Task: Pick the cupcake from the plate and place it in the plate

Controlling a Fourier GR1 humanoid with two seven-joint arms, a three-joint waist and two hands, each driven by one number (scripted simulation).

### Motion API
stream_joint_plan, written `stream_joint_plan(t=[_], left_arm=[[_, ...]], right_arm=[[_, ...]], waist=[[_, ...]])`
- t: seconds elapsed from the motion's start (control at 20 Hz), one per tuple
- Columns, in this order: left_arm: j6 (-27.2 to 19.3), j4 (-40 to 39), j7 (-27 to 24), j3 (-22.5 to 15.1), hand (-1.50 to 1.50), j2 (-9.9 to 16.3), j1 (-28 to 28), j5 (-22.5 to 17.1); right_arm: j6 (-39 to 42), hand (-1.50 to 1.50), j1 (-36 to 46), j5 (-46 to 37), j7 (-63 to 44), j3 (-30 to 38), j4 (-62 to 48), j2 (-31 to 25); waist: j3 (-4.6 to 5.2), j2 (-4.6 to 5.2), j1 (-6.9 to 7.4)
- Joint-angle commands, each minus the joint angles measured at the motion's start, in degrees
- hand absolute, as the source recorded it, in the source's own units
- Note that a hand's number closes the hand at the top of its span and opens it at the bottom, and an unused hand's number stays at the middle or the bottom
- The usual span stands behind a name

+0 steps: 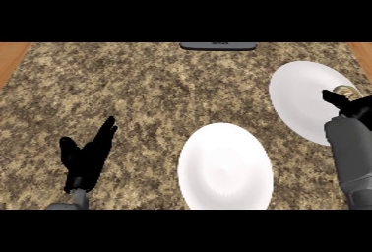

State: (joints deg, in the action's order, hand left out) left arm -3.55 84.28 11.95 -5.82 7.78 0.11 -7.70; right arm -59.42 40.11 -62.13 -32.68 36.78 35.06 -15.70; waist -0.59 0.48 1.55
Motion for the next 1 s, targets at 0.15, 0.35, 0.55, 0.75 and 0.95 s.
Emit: stream_joint_plan(t=[0.15,0.35,0.55,0.75,0.95], left_arm=[[0.8,-0.5,0.6,0.5,0.0,0.5,1.1,-0.5],[0.0,-1.8,-1.4,0.2,0.0,-0.9,3.2,0.4],[-2.2,-1.3,2.0,0.1,0.0,-1.9,0.3,1.4],[-0.5,-1.6,0.8,0.5,0.0,-1.0,2.4,1.1],[-1.0,-0.8,0.7,0.0,0.0,-2.1,2.6,1.4]], right_arm=[[-7.4,-1.5,-2.7,18.4,18.4,0.9,8.5,1.2],[-6.7,-1.5,-7.7,29.7,26.2,0.4,15.4,4.6],[1.7,-1.5,-16.4,38.6,29.9,-1.8,28.9,8.3],[6.1,-1.5,-23.4,43.9,35.4,-5.8,36.5,14.1],[6.6,-1.5,-33.8,44.2,31.4,-15.8,45.8,15.5]], waist=[[0.26,-0.01,-0.5],[0.41,-0.27,-1.08],[0.53,-0.73,-2.35],[0.55,-0.7,-2.15],[0.62,-0.82,-2.33]])
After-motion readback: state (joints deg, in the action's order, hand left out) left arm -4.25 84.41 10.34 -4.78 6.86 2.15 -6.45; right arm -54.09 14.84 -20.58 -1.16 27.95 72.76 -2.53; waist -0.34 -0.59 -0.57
